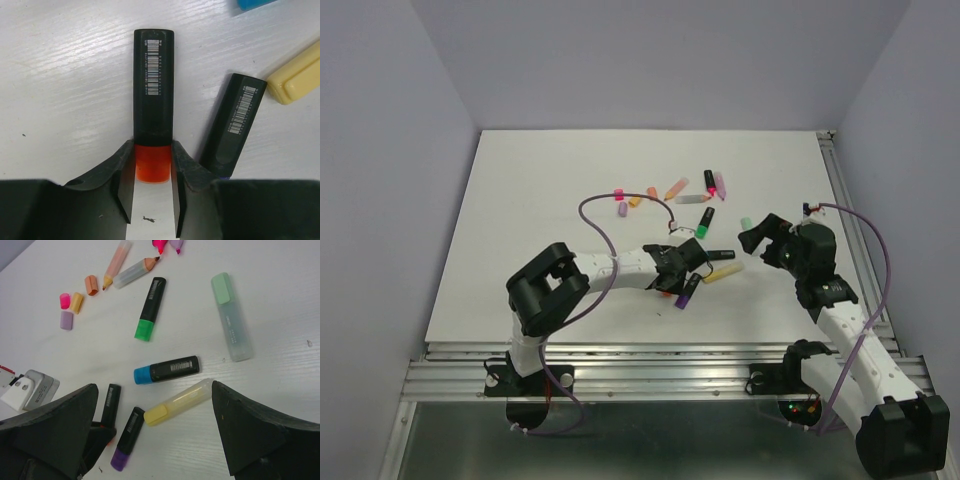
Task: Open the pen caps
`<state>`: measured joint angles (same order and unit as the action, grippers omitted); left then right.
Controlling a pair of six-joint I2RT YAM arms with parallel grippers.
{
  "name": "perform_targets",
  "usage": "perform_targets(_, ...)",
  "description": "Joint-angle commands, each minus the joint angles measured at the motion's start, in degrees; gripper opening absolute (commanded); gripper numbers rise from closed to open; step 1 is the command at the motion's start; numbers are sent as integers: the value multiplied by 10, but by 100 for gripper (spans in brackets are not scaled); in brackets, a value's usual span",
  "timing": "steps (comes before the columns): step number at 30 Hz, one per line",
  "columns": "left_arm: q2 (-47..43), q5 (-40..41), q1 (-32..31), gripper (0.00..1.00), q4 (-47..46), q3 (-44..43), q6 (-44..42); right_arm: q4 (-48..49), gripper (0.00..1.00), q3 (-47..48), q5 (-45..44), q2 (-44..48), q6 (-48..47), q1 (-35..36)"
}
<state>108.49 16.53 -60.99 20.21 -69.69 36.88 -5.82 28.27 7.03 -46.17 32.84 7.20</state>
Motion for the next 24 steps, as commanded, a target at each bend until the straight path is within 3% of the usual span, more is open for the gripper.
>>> perform_targets(1,18,-8,-4,0,72,40,33,5,100,-1,11,4,-7,1)
perform_targets(8,-77,103,-1,0,95,-4,31,89,100,15,171,-18,62,1)
perform_targets(12,-137,117,-2,0,32,-2,-14,174,100,13,236,-42,120,3)
perform_targets(19,-180,79,-2,0,-42,1,-67,207,100,84,192,-122,133,40)
perform_targets(24,-182,67,-5,0,-61,-9,-74,206,100,137,133,-173,116,106)
